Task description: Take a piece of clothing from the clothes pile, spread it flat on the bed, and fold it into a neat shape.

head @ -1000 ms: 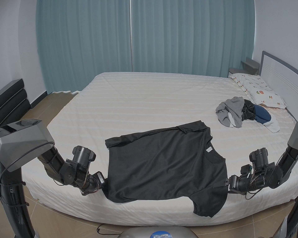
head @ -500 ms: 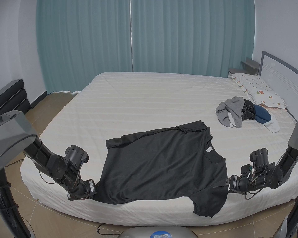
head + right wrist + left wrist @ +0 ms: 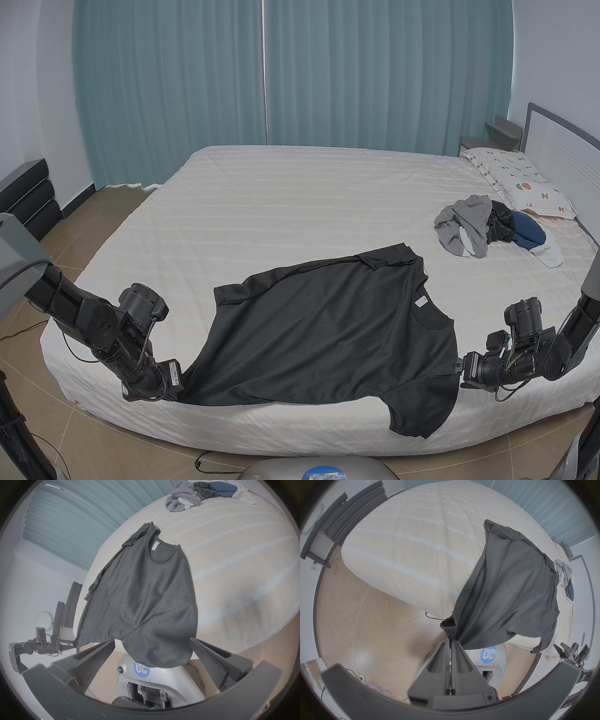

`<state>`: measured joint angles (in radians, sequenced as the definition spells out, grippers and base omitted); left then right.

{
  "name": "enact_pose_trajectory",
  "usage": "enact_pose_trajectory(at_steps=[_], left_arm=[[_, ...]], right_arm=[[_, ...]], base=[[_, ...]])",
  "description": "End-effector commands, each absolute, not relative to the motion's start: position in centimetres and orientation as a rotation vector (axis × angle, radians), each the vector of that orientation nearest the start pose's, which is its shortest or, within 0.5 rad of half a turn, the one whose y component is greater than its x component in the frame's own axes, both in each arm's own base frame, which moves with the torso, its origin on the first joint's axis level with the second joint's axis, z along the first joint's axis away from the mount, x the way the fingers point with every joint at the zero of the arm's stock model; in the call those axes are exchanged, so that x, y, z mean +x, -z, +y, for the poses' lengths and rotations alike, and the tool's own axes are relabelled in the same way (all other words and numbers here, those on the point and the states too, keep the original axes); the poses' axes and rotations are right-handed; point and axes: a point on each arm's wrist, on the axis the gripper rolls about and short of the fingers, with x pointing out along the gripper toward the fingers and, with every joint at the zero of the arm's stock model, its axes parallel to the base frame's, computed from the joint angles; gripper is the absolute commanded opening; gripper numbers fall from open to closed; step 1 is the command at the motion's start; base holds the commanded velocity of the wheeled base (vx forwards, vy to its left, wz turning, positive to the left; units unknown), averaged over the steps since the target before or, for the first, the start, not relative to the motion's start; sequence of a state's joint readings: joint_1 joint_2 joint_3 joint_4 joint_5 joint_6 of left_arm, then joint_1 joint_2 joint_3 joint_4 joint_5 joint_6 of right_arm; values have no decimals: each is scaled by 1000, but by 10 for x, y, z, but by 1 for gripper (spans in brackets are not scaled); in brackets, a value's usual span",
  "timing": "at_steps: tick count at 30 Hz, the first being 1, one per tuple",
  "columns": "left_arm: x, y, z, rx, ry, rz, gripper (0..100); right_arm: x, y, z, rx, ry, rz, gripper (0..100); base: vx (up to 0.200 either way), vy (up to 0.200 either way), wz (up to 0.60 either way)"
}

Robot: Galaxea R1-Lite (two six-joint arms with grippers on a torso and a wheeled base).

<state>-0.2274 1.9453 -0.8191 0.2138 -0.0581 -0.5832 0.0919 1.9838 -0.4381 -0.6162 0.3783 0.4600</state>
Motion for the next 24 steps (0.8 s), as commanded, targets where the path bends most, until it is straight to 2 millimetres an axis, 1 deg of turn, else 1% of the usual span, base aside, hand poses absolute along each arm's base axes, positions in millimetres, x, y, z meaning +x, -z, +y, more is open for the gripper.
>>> enact_pose_trajectory(at_steps=[1, 8, 11, 14, 24], left_arm=[[272, -49, -64, -376, -162, 1371, 100], [284, -60, -61, -429, -149, 1309, 100], [287, -62, -61, -453, -138, 1294, 100], [294, -66, -61, -524, -138, 1235, 100], [299, -66, -58, -547, -143, 1206, 100]], right_arm=[[259, -21, 32, 553, -216, 1015, 100], [260, -22, 32, 553, -216, 1010, 100], [260, -22, 32, 553, -216, 1010, 100], [261, -23, 32, 554, -217, 1006, 100], [262, -24, 32, 554, -224, 973, 100]], base=[[0, 0, 0], [0, 0, 0], [0, 0, 0], [0, 0, 0], [200, 0, 0]])
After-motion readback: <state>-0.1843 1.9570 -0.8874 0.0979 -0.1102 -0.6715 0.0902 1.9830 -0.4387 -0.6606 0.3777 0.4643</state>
